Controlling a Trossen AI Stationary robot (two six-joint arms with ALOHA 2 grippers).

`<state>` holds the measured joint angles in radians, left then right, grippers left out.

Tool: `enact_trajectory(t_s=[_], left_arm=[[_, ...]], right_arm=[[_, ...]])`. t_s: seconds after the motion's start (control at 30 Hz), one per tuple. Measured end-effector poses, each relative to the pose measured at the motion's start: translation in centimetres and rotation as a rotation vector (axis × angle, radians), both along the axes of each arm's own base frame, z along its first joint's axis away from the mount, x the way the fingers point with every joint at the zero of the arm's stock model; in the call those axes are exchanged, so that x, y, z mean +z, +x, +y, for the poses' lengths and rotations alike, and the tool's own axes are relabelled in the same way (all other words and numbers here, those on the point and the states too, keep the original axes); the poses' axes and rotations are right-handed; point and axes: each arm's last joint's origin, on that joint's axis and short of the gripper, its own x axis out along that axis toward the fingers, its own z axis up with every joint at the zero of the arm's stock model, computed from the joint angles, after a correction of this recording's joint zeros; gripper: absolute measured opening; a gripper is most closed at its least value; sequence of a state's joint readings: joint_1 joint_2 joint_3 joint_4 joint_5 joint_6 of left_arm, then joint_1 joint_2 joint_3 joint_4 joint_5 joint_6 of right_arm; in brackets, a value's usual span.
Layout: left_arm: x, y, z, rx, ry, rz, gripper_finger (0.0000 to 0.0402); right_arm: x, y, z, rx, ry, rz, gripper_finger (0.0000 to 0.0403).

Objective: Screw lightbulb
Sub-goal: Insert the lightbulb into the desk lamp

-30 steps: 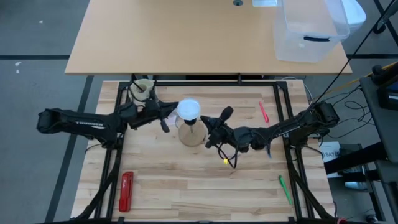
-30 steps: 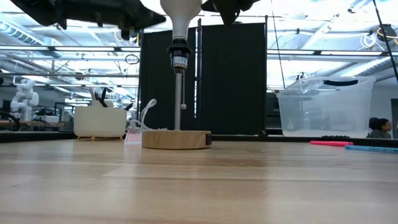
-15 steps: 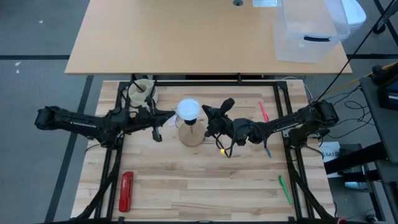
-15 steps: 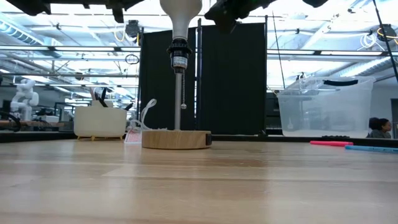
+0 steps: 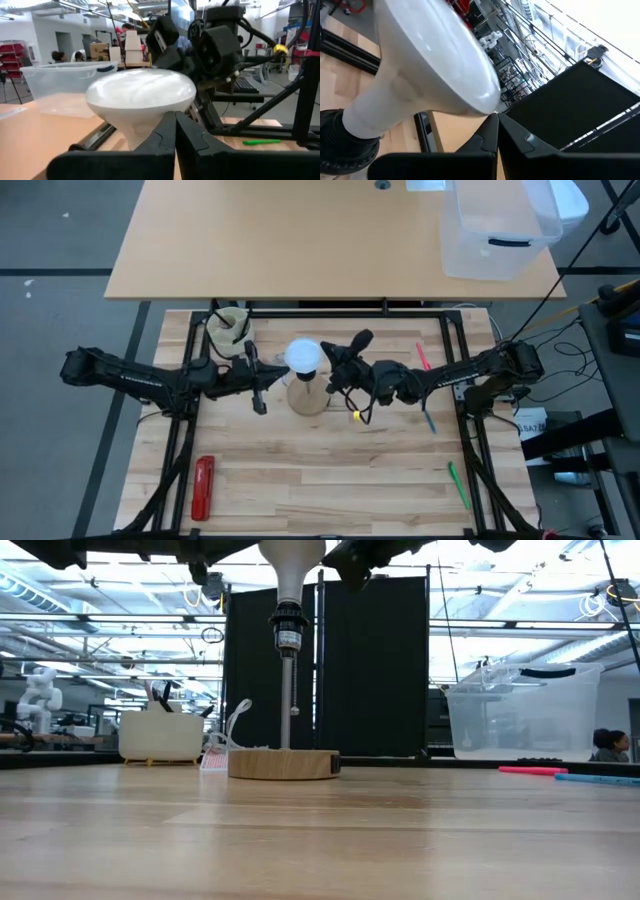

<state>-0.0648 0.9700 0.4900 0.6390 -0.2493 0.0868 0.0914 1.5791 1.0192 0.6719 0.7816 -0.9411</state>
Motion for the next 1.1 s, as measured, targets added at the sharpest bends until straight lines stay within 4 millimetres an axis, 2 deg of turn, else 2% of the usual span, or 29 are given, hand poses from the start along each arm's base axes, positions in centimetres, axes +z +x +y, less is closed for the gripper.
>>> enact_trajectory(t_s=[0.37,0.7,1.1], left_arm=[[-0.1,0.1,0.8,0.033,-0.003,0.008,0.0],[-0.4,0.1,1.2,0.058,-0.008,0.037,0.0],[-0.9,0.1,2.7,0.118,-0.026,0.076,0.0]], right_arm=[[0.0,0.0,0.5,-0.005,0.0,0.021,0.0],[0.0,-0.2,1.7,0.001,0.012,0.023,0.0],[-0.5,-0.2,3.3,0.069,0.041,0.04,0.0]])
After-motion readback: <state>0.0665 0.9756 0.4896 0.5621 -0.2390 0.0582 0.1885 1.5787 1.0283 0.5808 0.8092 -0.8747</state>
